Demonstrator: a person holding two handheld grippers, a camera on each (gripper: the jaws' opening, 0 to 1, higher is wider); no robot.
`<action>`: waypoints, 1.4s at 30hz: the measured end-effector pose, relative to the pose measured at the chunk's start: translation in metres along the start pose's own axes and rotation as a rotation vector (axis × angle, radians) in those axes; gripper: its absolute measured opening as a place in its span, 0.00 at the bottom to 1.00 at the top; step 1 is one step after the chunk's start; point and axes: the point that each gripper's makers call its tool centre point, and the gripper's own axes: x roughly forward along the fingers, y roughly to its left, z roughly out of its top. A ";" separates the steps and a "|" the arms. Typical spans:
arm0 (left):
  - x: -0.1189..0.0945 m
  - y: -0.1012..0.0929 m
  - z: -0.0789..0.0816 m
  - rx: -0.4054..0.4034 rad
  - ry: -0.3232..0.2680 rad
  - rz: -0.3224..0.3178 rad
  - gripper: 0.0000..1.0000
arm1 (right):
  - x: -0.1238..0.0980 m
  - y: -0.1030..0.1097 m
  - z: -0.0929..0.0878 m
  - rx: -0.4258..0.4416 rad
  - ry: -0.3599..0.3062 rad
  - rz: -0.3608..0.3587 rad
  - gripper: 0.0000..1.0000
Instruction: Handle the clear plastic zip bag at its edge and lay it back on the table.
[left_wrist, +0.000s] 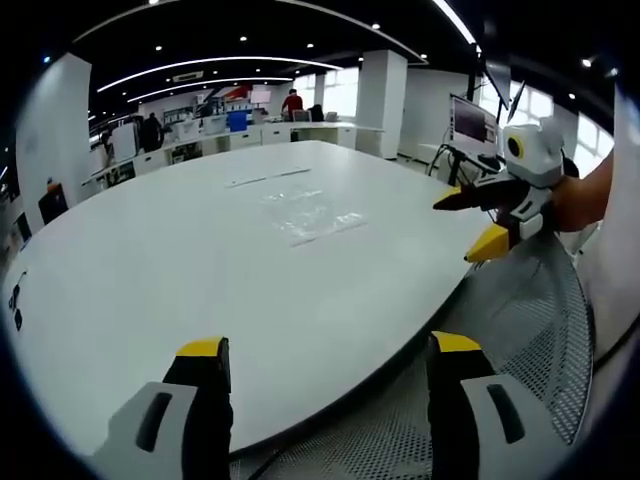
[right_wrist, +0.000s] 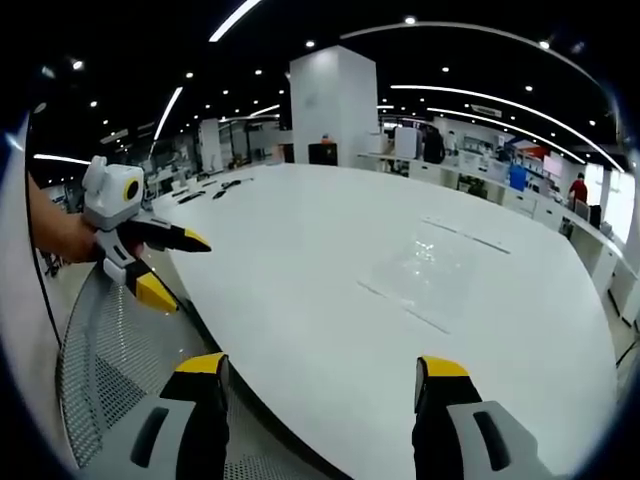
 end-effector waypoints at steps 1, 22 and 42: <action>0.000 0.000 0.000 0.000 0.000 0.000 0.79 | 0.000 0.000 0.000 0.000 0.000 0.000 0.75; -0.001 0.000 0.002 -0.001 -0.002 -0.003 0.78 | 0.000 -0.002 0.000 -0.009 0.013 -0.002 0.74; 0.000 0.002 0.000 -0.004 -0.003 -0.002 0.78 | 0.001 -0.003 -0.001 -0.019 0.029 0.000 0.74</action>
